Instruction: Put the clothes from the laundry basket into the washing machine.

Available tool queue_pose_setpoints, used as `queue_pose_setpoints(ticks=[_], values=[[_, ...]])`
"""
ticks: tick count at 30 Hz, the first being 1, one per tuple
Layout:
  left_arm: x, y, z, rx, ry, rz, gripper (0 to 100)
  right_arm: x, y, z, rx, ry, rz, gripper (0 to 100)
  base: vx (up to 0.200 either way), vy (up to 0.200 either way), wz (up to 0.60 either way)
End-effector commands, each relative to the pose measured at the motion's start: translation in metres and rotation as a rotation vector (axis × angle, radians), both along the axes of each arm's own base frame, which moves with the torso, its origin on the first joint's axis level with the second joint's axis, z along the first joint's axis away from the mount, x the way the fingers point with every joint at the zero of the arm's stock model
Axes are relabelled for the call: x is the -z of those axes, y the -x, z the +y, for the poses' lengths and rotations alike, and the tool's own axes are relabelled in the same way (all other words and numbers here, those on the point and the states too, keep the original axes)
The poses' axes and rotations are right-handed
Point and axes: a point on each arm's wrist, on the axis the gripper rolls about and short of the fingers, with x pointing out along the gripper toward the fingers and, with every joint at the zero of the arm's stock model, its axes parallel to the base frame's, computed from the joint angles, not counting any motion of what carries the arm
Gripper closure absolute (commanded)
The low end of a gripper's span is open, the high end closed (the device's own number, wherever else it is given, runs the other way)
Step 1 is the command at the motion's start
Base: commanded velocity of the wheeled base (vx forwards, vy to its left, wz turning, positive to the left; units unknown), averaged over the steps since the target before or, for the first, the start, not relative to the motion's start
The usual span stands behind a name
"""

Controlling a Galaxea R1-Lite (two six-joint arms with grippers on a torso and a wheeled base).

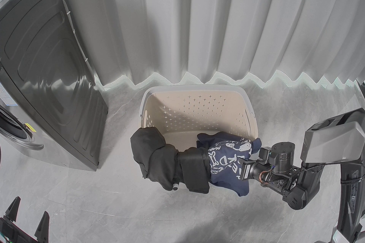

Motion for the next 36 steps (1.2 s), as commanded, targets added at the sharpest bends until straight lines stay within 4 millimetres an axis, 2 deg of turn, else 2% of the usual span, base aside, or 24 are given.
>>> queue_pose_setpoints(ticks=[1,9,10,12,13,19,27,36], values=[[0.005,0.0,0.0,0.0,0.0,-0.002,0,-0.01,0.009,0.003,-0.021,-0.012,-0.019,100,0.0,0.0,0.0],[0.005,0.0,0.0,0.0,0.0,-0.002,0,-0.052,0.041,0.001,-0.061,-0.059,-0.112,100,0.0,0.0,0.0],[0.005,0.0,0.0,0.0,0.0,-0.002,0,-0.064,0.048,-0.002,-0.066,-0.075,-0.141,100,0.0,0.0,0.0],[0.005,0.0,0.0,-0.002,0.0,-0.002,0,-0.071,0.053,-0.003,-0.069,-0.082,-0.154,100,0.0,0.0,0.0],[0.005,0.0,0.0,0.0,0.0,-0.002,0,-0.082,0.058,-0.004,-0.077,-0.097,-0.184,100,0.0,0.0,0.0],[0.005,0.0,0.0,0.0,0.002,-0.002,0,-0.105,0.068,-0.006,-0.091,-0.123,-0.262,100,0.0,0.0,0.0],[0.005,0.0,0.0,-0.002,0.002,-0.002,0,-0.122,0.076,-0.009,-0.101,-0.125,-0.327,100,0.0,0.0,0.0],[0.005,0.0,0.0,0.0,0.002,-0.002,0,-0.172,0.091,-0.011,-0.135,-0.117,-0.472,100,0.0,0.0,0.0]])
